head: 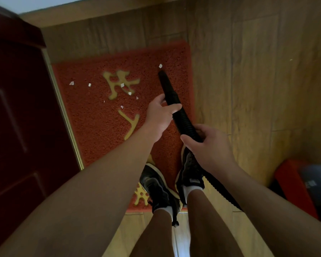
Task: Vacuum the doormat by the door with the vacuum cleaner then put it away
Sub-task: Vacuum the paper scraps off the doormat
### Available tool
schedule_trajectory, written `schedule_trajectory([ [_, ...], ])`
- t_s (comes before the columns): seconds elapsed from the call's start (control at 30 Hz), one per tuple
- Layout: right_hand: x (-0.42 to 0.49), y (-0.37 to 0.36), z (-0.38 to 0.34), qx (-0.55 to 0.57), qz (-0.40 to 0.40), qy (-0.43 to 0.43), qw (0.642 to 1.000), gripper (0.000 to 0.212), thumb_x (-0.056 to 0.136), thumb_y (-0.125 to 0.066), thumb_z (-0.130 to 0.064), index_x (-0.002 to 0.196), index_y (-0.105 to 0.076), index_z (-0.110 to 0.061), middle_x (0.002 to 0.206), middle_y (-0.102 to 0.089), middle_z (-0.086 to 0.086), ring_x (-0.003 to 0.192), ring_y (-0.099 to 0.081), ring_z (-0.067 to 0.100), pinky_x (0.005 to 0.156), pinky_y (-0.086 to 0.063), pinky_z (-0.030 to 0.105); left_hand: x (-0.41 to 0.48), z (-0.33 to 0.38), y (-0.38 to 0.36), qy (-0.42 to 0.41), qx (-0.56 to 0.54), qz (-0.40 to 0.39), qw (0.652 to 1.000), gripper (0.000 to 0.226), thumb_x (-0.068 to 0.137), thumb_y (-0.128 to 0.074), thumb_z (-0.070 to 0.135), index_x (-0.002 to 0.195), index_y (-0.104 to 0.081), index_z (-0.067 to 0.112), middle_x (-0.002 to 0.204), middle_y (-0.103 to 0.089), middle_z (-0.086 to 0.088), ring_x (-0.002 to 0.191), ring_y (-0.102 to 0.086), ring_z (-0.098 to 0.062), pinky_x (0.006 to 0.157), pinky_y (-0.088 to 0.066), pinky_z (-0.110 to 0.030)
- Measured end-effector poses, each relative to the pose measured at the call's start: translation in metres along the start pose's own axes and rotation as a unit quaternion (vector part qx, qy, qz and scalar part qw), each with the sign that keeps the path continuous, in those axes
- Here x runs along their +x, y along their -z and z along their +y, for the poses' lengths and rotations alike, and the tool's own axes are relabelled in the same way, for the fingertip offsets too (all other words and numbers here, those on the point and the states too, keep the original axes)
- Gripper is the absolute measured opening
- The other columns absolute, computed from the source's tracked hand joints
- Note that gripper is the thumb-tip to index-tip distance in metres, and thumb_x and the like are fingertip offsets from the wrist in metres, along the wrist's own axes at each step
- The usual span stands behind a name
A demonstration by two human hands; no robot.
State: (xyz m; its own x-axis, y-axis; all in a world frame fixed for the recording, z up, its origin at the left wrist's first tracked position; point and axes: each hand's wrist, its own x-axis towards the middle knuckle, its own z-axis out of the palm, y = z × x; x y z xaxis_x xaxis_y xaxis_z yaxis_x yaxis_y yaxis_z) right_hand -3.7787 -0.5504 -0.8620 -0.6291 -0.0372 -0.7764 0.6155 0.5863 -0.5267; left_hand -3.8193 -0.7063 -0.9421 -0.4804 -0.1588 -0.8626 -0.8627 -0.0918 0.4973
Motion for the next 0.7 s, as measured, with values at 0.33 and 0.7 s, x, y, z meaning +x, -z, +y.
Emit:
schedule_trajectory([
  [0.33, 0.006, 0.003, -0.008, 0.0, -0.005, -0.003, 1.0, 0.019, 0.09, -0.069, -0.041, 0.105, -0.07, -0.031, 0.071, -0.07, -0.004, 0.059, -0.066, 0.016, 0.053, -0.053, 0.04, 0.009, 0.006, 0.001, -0.006, 0.005, -0.008, 1.0, 0.032, 0.09, -0.072, 0.01, 0.122, -0.068, 0.013, 0.122, -0.069, -0.004, 0.11, -0.068, -0.029, 0.102, -0.054, -0.055],
  [0.7, 0.001, -0.005, -0.001, -0.007, -0.007, -0.005, 1.0, 0.02, 0.089, -0.069, -0.043, 0.107, -0.07, -0.033, 0.069, -0.069, -0.006, 0.057, -0.065, 0.013, 0.05, -0.051, 0.034, 0.005, -0.006, 0.006, -0.003, -0.012, -0.007, 1.0, 0.045, 0.087, -0.075, 0.014, 0.13, -0.065, 0.014, 0.128, -0.067, -0.001, 0.112, -0.068, -0.025, 0.102, -0.055, -0.052],
])
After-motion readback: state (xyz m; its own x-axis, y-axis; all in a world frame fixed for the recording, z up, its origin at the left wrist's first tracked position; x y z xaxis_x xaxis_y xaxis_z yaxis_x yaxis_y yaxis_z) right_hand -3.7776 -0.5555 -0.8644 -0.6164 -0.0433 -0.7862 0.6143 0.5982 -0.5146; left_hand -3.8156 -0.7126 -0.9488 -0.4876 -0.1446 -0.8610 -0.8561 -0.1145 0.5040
